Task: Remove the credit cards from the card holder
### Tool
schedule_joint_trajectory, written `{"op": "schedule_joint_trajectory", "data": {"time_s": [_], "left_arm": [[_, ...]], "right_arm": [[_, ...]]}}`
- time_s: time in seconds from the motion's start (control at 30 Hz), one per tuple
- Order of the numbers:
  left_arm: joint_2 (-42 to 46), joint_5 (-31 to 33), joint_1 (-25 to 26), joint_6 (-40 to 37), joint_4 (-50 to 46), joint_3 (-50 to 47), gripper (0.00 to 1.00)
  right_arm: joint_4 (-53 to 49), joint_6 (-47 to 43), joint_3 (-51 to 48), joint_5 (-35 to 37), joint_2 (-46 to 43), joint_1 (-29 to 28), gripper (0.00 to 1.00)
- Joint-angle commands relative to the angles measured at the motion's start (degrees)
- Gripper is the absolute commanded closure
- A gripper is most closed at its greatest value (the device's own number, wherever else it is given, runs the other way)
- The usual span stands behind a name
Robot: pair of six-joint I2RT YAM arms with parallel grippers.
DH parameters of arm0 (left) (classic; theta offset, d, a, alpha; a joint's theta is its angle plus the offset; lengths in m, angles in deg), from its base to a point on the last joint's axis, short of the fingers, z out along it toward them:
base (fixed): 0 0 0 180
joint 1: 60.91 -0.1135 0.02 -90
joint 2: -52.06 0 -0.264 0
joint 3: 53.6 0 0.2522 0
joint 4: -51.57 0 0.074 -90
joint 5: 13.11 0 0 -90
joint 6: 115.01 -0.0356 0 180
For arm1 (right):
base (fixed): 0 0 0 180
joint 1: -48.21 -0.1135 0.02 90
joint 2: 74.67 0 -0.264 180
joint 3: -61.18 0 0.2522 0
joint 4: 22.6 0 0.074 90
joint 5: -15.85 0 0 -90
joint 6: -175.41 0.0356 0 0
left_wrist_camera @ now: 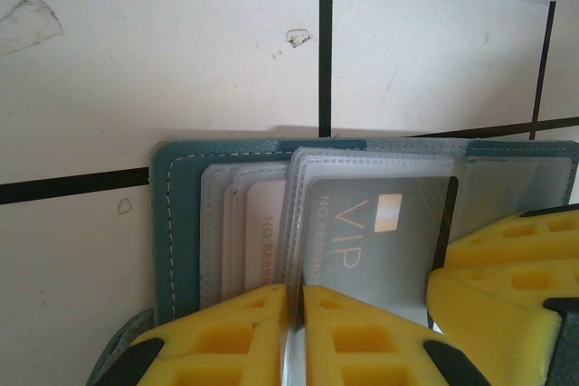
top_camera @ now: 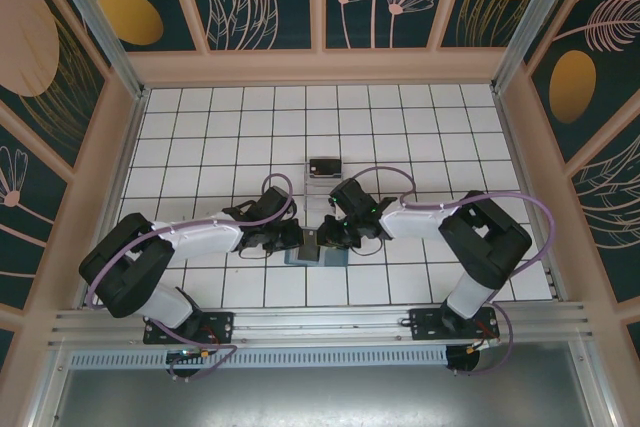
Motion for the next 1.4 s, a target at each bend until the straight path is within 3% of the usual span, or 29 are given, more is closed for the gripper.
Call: {"op": "schedule_joint_trajectory", "data": {"time_s": [0.0, 0.33, 0.93, 1.13, 1.37], "left_arm": [[-3.81, 0.70, 0.00, -1.13, -6.04, -2.06, 0.87], [-3.90, 0.58, 0.00, -1.36, -6.22, -1.94, 0.87], [-4.07, 0.89, -0.06, -1.31, -6.57, -2.03, 0.87], [-4.20, 0.85, 0.00, -1.19, -6.66, -1.69, 0.87], [-4.09, 0.67, -0.06, -1.26, -6.48, -1.50, 0.87]], "right_arm": [[3.82, 1.87, -1.55, -2.11, 0.98, -0.40, 0.82], [8.05, 3.75, -4.85, -3.90, -0.83, 0.56, 0.88], [17.03, 7.32, -10.10, -7.27, -5.89, 2.30, 0.89], [17.36, 7.27, -10.50, -7.33, -6.93, 2.76, 0.95], [19.94, 7.72, -10.06, -9.22, -4.53, 3.03, 0.89]]}}
